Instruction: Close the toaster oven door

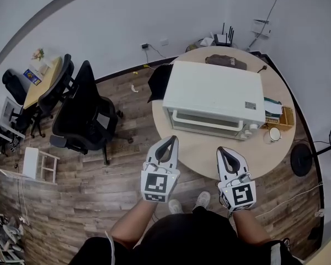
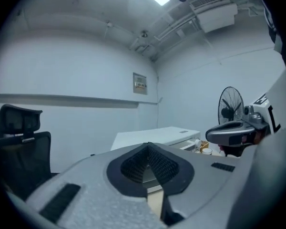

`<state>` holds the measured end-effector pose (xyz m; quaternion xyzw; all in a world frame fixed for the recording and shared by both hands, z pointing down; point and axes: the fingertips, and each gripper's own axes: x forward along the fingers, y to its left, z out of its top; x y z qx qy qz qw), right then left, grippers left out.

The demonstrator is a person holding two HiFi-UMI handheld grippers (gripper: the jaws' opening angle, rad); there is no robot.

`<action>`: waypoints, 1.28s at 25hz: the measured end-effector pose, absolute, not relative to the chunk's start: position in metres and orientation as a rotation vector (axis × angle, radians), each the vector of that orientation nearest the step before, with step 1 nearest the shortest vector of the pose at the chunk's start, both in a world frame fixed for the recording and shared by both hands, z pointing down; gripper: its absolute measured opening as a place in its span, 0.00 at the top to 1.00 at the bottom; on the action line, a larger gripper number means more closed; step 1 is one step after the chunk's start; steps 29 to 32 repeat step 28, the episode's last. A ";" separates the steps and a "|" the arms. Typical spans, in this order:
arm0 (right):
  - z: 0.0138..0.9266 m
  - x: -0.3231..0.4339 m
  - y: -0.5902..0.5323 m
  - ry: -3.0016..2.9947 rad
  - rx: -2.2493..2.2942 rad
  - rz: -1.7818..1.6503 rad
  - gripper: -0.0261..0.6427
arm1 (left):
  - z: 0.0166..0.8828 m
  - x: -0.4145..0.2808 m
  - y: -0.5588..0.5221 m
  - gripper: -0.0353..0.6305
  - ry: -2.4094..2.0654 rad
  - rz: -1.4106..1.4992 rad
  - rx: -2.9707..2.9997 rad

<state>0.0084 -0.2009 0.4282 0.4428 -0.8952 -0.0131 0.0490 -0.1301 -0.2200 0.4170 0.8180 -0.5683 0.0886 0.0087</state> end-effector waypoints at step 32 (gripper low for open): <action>0.428 0.029 -0.211 -2.669 1.391 -0.092 0.97 | 0.441 -0.098 -0.204 0.94 -1.615 0.247 2.623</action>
